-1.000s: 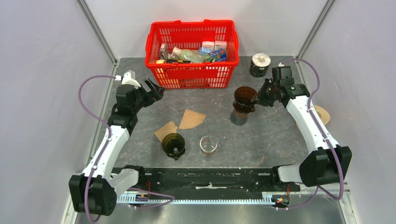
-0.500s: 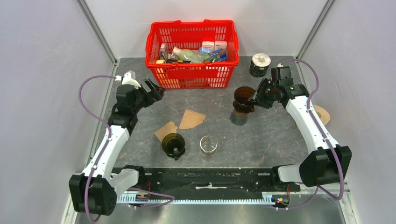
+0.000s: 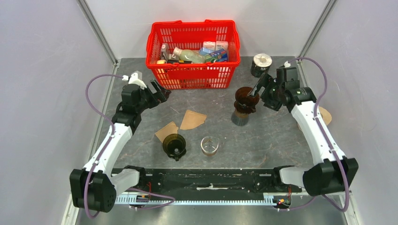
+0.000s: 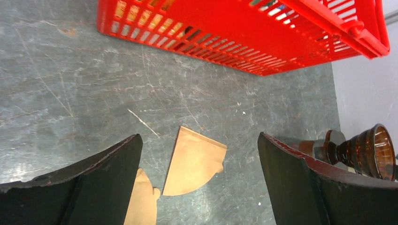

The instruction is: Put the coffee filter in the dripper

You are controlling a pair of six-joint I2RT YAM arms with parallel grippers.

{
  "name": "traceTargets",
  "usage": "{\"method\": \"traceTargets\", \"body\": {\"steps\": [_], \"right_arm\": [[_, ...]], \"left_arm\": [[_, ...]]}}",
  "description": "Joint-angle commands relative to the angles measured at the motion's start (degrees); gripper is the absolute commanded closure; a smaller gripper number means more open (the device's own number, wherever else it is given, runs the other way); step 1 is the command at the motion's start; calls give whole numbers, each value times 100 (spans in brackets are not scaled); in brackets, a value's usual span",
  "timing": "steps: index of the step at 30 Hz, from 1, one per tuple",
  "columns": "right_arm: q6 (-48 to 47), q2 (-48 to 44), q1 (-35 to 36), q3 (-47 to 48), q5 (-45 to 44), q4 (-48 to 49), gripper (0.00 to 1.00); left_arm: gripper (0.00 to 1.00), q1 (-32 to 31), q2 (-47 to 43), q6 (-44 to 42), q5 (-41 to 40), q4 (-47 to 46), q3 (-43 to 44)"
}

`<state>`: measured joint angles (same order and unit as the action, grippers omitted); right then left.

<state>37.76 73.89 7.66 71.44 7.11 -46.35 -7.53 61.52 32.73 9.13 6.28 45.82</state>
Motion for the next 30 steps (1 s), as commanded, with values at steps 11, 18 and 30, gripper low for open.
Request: {"method": "traceTargets", "body": {"steps": [11,18,30], "right_arm": [[-457,-1540,14,-673,-1039,1516,3],[-800,-1933,14,-1045,-1196,1585,3],[-950,-2032,16,-1268,-1436,1599,3]], "left_arm": [[0,-1699,1372,-414,-1544,1985,1630],[0,-1908,2425,-621,-1420,2727,2147],[8,-2077,4038,-838,-1270,3026,2694]]}}
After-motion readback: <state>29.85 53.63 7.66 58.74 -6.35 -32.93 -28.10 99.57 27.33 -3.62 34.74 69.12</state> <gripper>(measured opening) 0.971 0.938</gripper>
